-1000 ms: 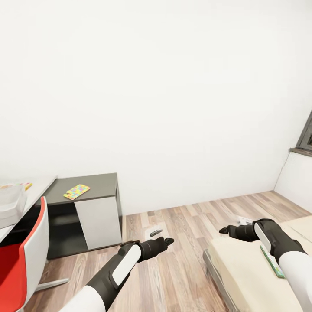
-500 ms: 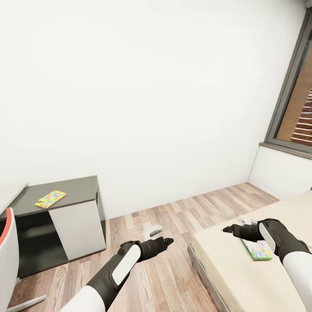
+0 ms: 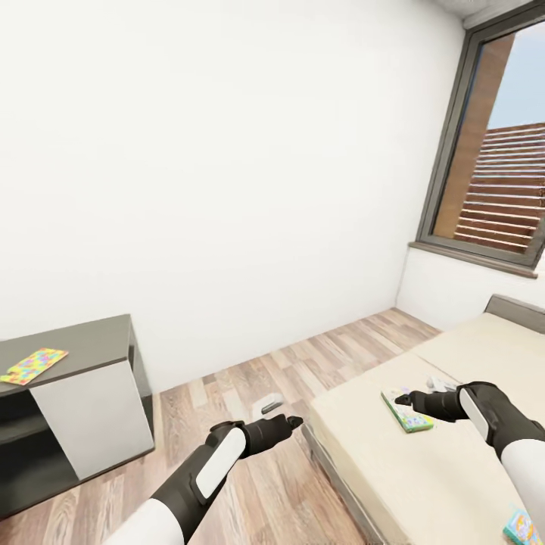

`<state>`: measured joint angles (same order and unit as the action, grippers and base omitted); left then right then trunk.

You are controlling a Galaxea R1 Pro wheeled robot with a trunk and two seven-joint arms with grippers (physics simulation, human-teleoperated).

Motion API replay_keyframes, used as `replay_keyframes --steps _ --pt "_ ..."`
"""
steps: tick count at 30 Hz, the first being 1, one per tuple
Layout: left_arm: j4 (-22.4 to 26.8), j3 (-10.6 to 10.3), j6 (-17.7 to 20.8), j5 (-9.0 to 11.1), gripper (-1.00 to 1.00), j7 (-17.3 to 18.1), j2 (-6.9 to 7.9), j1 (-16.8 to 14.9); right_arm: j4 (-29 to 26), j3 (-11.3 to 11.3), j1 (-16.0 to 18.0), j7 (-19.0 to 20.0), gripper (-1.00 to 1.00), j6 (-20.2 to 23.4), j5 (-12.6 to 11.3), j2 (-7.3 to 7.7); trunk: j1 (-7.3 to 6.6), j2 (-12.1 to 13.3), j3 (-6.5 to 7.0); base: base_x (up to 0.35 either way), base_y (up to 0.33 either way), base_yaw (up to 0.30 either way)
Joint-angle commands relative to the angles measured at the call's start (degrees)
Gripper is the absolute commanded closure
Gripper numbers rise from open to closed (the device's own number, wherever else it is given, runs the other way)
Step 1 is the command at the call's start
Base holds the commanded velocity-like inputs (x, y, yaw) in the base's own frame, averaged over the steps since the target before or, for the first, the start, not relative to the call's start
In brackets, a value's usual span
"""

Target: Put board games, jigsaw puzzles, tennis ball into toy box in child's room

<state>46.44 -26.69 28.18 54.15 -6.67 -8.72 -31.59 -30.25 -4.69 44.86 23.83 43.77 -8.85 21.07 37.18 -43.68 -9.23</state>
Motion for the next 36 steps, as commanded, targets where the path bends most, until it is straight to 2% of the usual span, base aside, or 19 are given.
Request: replay_keyframes --steps 1,13,36 --pt "0.09 -0.11 0.12 0.61 -1.0 -0.52 0.02 -0.05 -0.05 -0.19 0.04 -0.01 -1.0 0.38 -0.27 0.04 0.24 -0.5 -0.28 0.0 0.0 -0.291" --pt "-0.07 -0.09 0.12 0.61 -1.0 -0.53 0.05 -0.05 -0.17 -0.25 0.05 -0.01 -1.0 0.42 -0.29 0.53 2.88 -5.31 -2.43 0.0 0.0 -0.291" --pt "-0.2 -0.03 0.12 0.61 -1.0 -0.61 0.11 -0.05 -0.49 -0.33 0.26 0.08 -1.0 0.71 -0.37 2.52 7.93 -14.54 -6.56 0.0 0.0 -0.291"
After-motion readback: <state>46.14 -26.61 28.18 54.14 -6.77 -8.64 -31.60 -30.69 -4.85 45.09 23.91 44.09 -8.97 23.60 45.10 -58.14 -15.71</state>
